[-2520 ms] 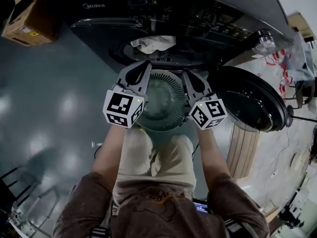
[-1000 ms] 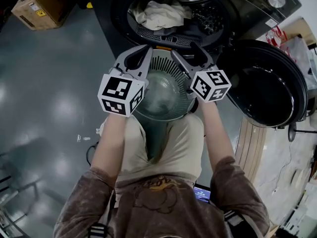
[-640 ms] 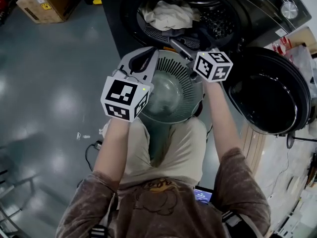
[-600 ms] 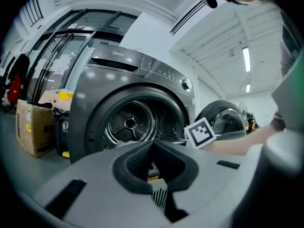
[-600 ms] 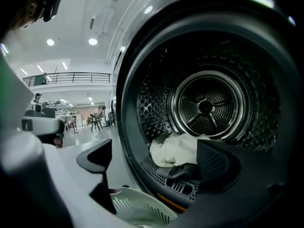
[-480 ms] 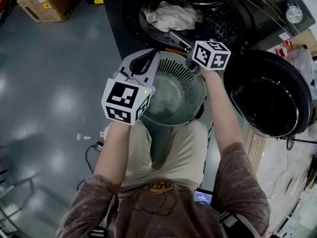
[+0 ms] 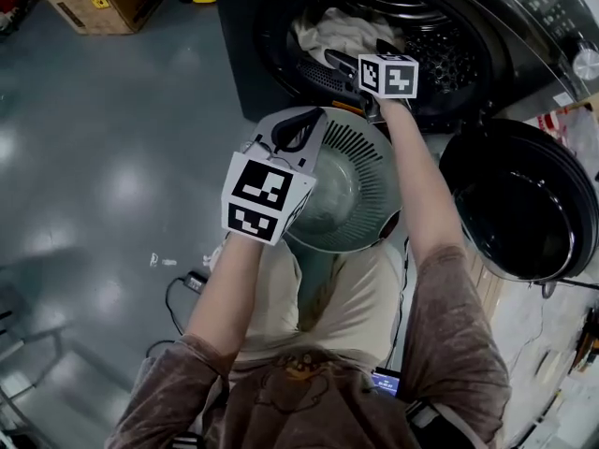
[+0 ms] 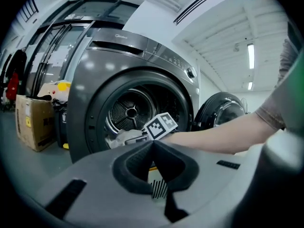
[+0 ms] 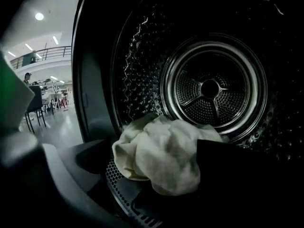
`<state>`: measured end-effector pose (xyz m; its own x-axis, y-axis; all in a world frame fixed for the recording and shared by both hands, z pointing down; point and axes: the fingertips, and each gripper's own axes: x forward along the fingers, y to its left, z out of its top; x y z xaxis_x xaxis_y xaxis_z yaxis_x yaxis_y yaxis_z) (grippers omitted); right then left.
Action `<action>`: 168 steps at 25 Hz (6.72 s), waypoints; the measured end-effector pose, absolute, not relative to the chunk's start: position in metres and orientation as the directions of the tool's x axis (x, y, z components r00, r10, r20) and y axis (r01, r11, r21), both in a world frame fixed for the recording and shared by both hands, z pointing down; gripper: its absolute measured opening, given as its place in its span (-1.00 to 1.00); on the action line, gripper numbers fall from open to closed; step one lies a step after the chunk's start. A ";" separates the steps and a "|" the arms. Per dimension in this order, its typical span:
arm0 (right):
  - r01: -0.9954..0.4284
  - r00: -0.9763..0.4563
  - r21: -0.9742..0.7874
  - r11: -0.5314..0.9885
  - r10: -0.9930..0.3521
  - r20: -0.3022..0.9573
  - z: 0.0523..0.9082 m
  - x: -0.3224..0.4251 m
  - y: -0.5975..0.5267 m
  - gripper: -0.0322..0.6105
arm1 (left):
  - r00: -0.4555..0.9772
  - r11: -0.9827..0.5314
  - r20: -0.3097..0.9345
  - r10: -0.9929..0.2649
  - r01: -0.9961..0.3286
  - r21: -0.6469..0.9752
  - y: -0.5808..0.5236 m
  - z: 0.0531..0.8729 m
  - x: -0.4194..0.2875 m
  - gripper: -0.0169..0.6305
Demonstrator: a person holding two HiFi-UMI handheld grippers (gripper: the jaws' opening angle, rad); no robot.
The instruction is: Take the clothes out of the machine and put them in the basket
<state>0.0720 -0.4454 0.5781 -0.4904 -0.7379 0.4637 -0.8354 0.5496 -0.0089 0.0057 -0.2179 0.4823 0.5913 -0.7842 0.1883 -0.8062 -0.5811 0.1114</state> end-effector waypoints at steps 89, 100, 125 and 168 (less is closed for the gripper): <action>-0.878 -0.348 0.076 0.472 -0.740 0.576 0.616 0.147 -0.403 0.40 | 0.660 -0.656 0.251 -0.708 -0.746 0.113 -0.211 0.498 0.042 -0.94; -0.884 -0.371 0.007 0.468 -0.710 0.599 0.619 0.137 -0.395 -0.44 | 0.661 -0.667 0.286 -0.694 -0.740 0.090 -0.212 0.503 0.042 -0.94; -0.776 -0.566 -0.087 0.624 -0.628 0.534 0.594 0.124 -0.168 -0.77 | 0.624 -0.630 0.259 -0.737 -0.773 0.072 -0.216 0.500 0.044 -0.94; -0.895 -0.362 -0.017 0.447 -0.703 0.612 0.615 0.134 -0.443 0.64 | 0.650 -0.640 0.263 -0.713 -0.757 0.133 -0.221 0.500 0.034 -0.94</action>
<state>0.1342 -0.4434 0.6151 -0.3622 -0.7026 0.6125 -0.8946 0.4465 -0.0168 0.0339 -0.2210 0.5002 0.6497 -0.7134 0.2628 -0.7567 -0.6401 0.1329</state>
